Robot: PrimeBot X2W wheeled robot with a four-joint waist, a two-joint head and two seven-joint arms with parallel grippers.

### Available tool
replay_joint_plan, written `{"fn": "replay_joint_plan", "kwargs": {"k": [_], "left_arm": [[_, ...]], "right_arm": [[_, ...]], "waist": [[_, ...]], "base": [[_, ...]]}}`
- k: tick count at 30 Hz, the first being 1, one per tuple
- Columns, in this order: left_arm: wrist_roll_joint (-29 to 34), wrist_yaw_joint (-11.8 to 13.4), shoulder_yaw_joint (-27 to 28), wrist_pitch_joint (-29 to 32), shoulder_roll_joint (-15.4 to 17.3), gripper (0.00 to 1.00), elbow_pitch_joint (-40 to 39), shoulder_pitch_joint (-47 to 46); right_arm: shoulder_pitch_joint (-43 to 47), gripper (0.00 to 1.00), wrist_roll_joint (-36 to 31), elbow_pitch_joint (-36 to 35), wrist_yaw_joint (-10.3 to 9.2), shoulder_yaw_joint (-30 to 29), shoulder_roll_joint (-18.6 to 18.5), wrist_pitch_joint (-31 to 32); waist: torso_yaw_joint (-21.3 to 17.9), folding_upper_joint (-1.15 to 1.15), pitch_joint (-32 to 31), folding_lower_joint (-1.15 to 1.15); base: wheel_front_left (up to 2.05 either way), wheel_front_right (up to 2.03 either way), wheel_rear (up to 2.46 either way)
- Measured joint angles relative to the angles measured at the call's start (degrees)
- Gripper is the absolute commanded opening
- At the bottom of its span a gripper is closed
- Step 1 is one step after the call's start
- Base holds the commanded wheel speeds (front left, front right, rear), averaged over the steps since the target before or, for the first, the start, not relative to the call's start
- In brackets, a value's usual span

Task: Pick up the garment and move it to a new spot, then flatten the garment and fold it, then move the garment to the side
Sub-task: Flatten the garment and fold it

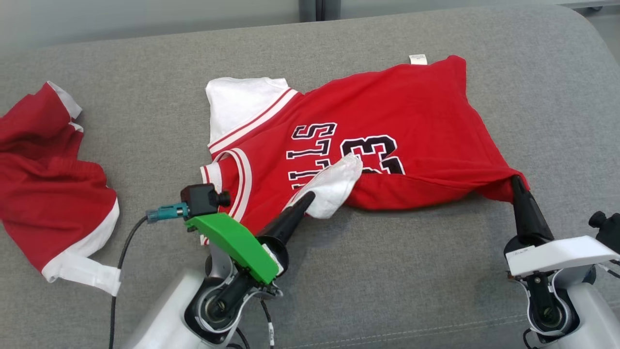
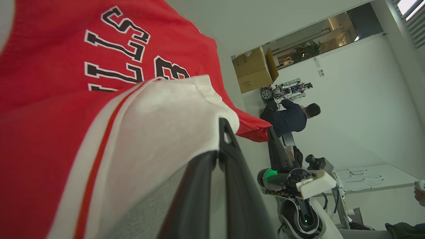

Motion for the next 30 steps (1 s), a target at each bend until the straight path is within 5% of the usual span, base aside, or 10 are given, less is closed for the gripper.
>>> {"fn": "replay_joint_plan", "kwargs": {"k": [10, 17, 21, 26, 30], "left_arm": [[-4.16, -0.75, 4.33, 2.32, 7.67, 0.0, -8.24, 3.42], [-7.57, -1.35, -0.76, 12.18, 18.11, 0.0, -12.29, 12.77], [-4.3, -0.3, 2.75, 11.04, 23.81, 0.0, -15.16, 13.33], [9.71, 2.86, 4.97, 8.33, 34.86, 0.0, -16.0, 13.34], [13.84, 3.87, 3.71, 8.6, 37.62, 0.0, -17.91, 14.25]], "right_arm": [[4.25, 0.0, 0.32, -3.97, 0.0, 2.11, -6.05, 0.31], [7.88, 0.0, 4.45, -9.69, 0.01, 7.95, -9.73, 4.23], [9.3, 0.0, 4.6, -13.19, 0.01, 11.73, -13.34, 7.47], [11.83, 0.0, 2.85, -14.55, 0.01, 12.81, -19.74, 12.38], [12.08, 0.0, 1.07, -16.51, 0.01, 12.4, -22.54, 14.39]], "waist": [[2.37, 0.0, -1.14, 0.0], [3.04, 0.0, -1.31, 0.0], [3.13, 0.0, -0.81, 0.0], [3.31, 0.0, 0.61, 0.0], [3.6, 0.0, 1.83, 0.0]], "base": [[0.0, 0.0, 0.0], [0.0, 0.0, 0.0], [0.0, 0.0, 0.0], [0.0, 0.0, 0.0], [0.0, 0.0, 0.0]]}}
